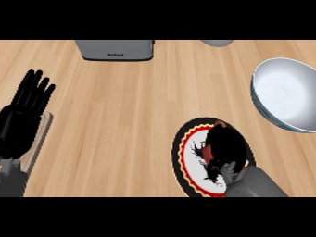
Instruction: Pick the bell pepper from the plate and place it in the bowl
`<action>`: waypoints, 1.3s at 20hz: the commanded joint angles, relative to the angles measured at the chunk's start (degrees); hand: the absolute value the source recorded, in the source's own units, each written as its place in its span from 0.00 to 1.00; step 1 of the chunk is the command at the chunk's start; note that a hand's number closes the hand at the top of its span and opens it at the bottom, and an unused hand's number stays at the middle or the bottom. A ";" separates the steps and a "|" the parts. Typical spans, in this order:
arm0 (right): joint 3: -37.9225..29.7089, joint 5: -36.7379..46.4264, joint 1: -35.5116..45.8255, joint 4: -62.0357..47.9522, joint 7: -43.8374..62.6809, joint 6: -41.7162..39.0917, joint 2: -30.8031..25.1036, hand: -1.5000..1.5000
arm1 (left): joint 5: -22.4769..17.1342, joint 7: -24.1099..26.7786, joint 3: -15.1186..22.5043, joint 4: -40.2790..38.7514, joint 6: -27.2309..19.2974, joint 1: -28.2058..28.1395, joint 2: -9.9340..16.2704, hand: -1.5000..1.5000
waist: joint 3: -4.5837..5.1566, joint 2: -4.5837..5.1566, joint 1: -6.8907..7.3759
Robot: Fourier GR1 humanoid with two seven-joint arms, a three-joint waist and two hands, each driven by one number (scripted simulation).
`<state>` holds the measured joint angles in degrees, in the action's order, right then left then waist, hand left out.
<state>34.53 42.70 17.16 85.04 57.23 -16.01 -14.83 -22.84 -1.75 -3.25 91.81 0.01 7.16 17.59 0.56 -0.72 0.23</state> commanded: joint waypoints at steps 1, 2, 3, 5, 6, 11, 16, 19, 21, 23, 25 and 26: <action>-0.19 0.48 1.19 -0.46 4.39 -6.85 1.66 1.00 | 1.53 -1.56 1.33 4.10 -1.82 -2.54 -1.77 0.50 | -0.55 0.62 0.09; 0.41 1.53 -1.41 -1.86 0.28 -4.13 -0.33 1.00 | 2.40 2.66 0.88 -3.78 0.09 0.84 -2.31 0.50 | -0.53 0.77 -0.42; 1.52 2.49 0.11 -3.53 1.48 -4.83 2.52 1.00 | 0.59 -1.65 -0.65 -0.06 -1.09 1.62 -1.04 0.50 | -0.55 0.72 -0.06; 1.32 4.72 0.96 -5.16 -1.75 -4.24 1.21 1.00 | 0.20 1.02 -1.52 -2.39 1.77 0.76 -0.72 0.50 | -0.54 0.76 -0.07; 0.96 5.55 1.85 -1.67 2.84 -6.11 4.07 1.00 | 0.09 -2.16 -2.93 -1.32 0.94 2.46 0.91 0.50 | -0.55 0.68 -0.15; -2.42 -0.02 -5.06 9.42 -20.62 -1.47 -8.83 1.00 | 2.95 2.51 -0.07 -2.29 0.65 -0.88 -2.83 0.50 | -0.59 0.59 -0.69; -7.44 0.11 -7.11 19.61 -22.94 -1.16 -13.30 1.00 | 1.16 -3.35 -1.97 0.19 -0.18 2.24 -1.17 0.50 | -0.56 0.53 -0.88; -10.52 2.57 -7.74 22.18 -20.10 3.10 -11.54 1.00 | 2.66 1.56 -0.79 -2.35 1.19 -0.36 -3.35 0.50 | -0.55 0.58 -0.86; -13.29 3.03 -6.67 28.99 -13.68 -0.22 -12.87 1.00 | 1.86 0.21 -1.64 -2.61 1.78 0.80 -2.14 0.50 | -0.51 0.43 -1.28; -16.57 3.82 -6.81 32.23 -13.72 -0.98 -16.06 1.00 | 4.25 0.96 -0.44 -2.67 0.07 1.52 -3.12 0.50 | -0.53 0.48 -1.43; -18.84 3.96 -7.09 36.85 -9.27 -3.14 -15.88 1.00 | 2.02 0.93 -3.12 -3.19 1.44 1.33 -1.85 0.50 | -0.51 0.50 -1.16; -23.01 2.00 -6.37 38.36 -10.00 -2.77 -17.07 1.00 | 0.26 -1.75 -4.00 -0.85 2.98 -0.60 0.23 0.50 | -0.53 0.37 -1.01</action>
<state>18.06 45.36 10.56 116.95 44.44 -17.73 -29.62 -20.78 -1.37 -5.39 90.20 1.61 6.85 15.81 0.04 -0.30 -0.85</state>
